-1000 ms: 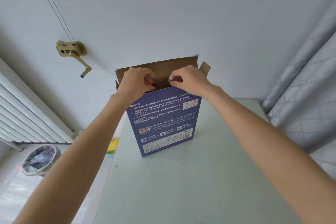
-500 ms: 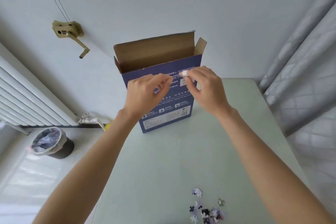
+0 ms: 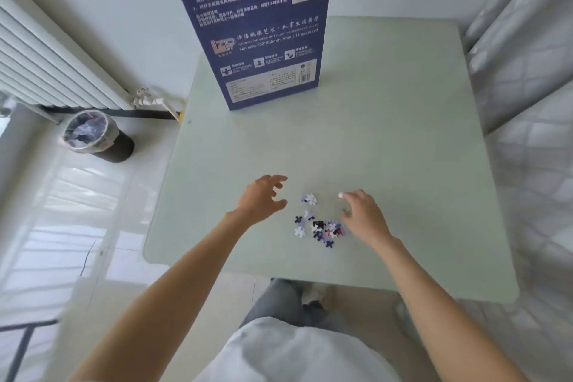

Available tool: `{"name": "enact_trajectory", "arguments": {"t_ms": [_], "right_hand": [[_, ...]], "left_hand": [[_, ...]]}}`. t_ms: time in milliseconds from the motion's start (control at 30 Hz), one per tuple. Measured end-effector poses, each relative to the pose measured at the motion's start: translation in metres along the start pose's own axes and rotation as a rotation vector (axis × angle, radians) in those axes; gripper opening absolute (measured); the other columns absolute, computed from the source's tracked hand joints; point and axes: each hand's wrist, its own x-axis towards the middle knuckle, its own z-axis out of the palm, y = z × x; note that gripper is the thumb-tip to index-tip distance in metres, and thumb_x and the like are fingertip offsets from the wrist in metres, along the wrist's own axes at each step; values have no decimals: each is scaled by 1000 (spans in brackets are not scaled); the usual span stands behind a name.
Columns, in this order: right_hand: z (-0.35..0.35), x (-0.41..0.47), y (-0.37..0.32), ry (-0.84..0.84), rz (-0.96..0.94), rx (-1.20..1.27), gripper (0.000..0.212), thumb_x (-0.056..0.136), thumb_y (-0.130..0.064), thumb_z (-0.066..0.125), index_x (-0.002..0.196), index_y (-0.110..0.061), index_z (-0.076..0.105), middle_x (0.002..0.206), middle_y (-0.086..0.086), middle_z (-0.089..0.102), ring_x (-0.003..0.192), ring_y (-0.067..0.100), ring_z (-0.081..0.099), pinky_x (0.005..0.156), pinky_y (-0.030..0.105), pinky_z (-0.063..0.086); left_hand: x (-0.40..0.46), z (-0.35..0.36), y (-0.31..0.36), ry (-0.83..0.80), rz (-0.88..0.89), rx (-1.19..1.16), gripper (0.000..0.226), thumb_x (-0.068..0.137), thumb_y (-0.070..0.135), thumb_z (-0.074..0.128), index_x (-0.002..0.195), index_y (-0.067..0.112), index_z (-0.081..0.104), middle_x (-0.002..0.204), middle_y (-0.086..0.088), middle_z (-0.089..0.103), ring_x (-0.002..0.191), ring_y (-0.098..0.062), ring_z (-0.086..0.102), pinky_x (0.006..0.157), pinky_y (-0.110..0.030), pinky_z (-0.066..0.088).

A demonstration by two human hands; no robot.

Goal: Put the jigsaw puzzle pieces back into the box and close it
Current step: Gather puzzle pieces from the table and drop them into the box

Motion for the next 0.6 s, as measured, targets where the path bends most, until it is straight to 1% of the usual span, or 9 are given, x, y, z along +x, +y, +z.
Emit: {"name": "enact_trajectory", "arguments": {"t_ms": [33, 100, 167, 233, 300, 367, 500, 600], "right_hand": [[7, -4, 7, -20, 24, -33, 47, 86, -11, 56, 132, -11, 47, 126, 10, 47, 116, 28, 45, 93, 32, 41], [18, -12, 16, -50, 44, -60, 51, 87, -15, 58, 135, -12, 43, 130, 11, 40, 118, 30, 38, 95, 37, 44], [29, -20, 24, -41, -19, -75, 44, 89, -19, 58, 131, -11, 47, 129, 8, 39, 116, 28, 37, 92, 39, 46], [34, -25, 27, -5, -90, -70, 36, 89, -17, 58, 124, -10, 53, 126, 5, 45, 112, 25, 40, 92, 37, 47], [35, -28, 29, 18, -116, -52, 36, 87, -14, 62, 122, -10, 56, 122, 3, 50, 109, 24, 44, 92, 34, 46], [34, -28, 32, 32, -131, -41, 36, 84, -11, 66, 119, -9, 59, 118, 3, 54, 106, 23, 46, 87, 32, 47], [32, -23, 34, 6, -148, -51, 35, 79, -12, 71, 112, -11, 60, 112, 3, 55, 100, 24, 49, 81, 34, 48], [31, -20, 33, -26, -132, -78, 35, 80, -14, 70, 112, -10, 56, 113, 5, 53, 101, 23, 49, 80, 32, 47]], "left_hand": [[-2, 15, -3, -47, -20, 20, 57, 81, 27, 69, 133, 25, 46, 121, 1, 56, 98, -13, 59, 87, -26, 45], [-5, 42, -5, -104, -28, 46, 68, 78, 30, 73, 138, 24, 41, 128, -4, 48, 108, -19, 55, 92, -30, 45], [-10, 65, -4, -123, -12, 73, 71, 75, 32, 76, 136, 24, 42, 130, -5, 44, 113, -22, 51, 94, -33, 43], [-15, 80, -3, -75, -2, 76, 65, 73, 32, 77, 130, 22, 48, 127, -6, 44, 109, -23, 51, 93, -32, 44], [-18, 91, -3, 0, 6, 48, 56, 73, 28, 78, 123, 17, 54, 120, -6, 49, 103, -24, 55, 90, -33, 46], [-20, 97, -5, 47, 13, 11, 51, 72, 25, 79, 117, 15, 57, 113, -6, 53, 96, -24, 57, 86, -35, 49], [-25, 99, -4, 89, 17, -27, 44, 72, 22, 79, 111, 15, 61, 107, -4, 56, 87, -21, 59, 79, -31, 49], [-24, 98, -1, 84, -11, -31, 45, 72, 21, 79, 112, 14, 59, 109, -6, 55, 89, -22, 59, 80, -30, 48]]}}
